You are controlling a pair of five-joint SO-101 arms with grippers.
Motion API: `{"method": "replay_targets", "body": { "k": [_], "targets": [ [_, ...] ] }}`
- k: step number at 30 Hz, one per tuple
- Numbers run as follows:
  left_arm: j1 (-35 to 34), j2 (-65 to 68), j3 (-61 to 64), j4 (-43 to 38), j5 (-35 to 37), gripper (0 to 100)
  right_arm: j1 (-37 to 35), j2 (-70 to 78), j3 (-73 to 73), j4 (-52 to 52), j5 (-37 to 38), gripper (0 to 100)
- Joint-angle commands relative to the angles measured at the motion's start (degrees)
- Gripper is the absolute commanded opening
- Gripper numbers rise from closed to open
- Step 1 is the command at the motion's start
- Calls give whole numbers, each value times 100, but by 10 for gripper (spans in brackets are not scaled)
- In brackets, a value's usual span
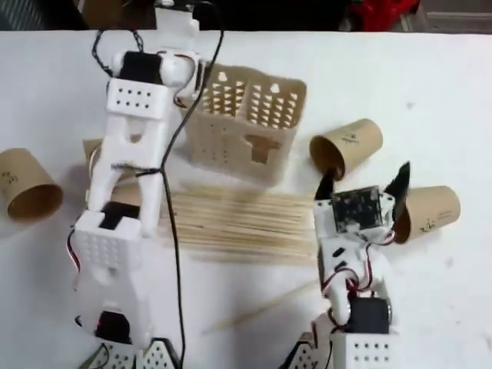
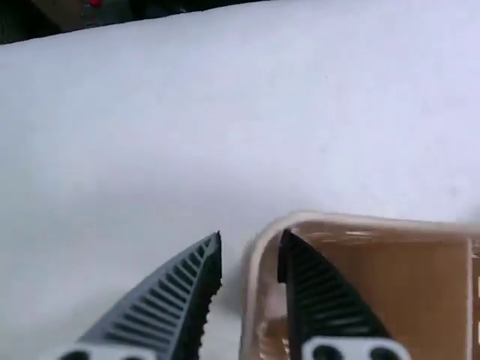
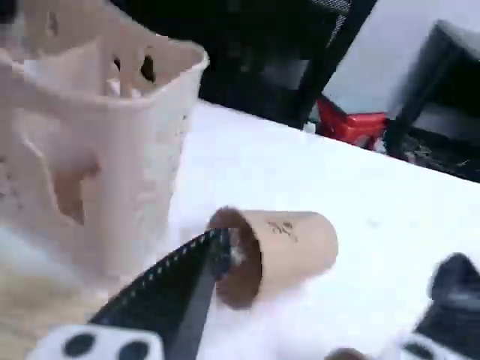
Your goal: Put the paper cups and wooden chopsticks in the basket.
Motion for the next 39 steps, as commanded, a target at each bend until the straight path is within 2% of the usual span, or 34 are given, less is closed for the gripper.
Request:
{"method": "replay_targets", "body": {
  "k": [1, 4, 8, 12, 20, 22, 25, 31, 39],
  "targets": [
    [-66, -75, -1213, 721, -132, 146, 84, -110, -484, 769, 598, 313],
    [-101, -75, -1767, 1196, -132, 146, 180, 171, -668, 1235, 993, 290],
    [-48, -84, -2330, 1802, -237, 146, 690, 708, -897, 1525, 1415, 290],
    [-57, -92, -2514, 1952, -466, 146, 1121, 1068, -1081, 1640, 2180, 287],
    [-374, -514, -2312, 1996, -457, 146, 2062, 2044, -2242, 2404, 2242, 286],
    [-418, -1130, -1802, 1996, -466, 146, 2273, 2571, -2664, 2536, 2347, 286],
    [-391, -2369, -571, 1978, -510, 146, 2325, 3398, -3138, 2712, 2954, 286],
    [-365, -4453, 2277, 1846, -1319, 147, 2334, 4382, -3376, 2352, 4053, 289],
    [-365, -6211, 5512, 932, -1556, 147, 2396, 5349, -3367, 1789, 4141, 288]
  ]
}}
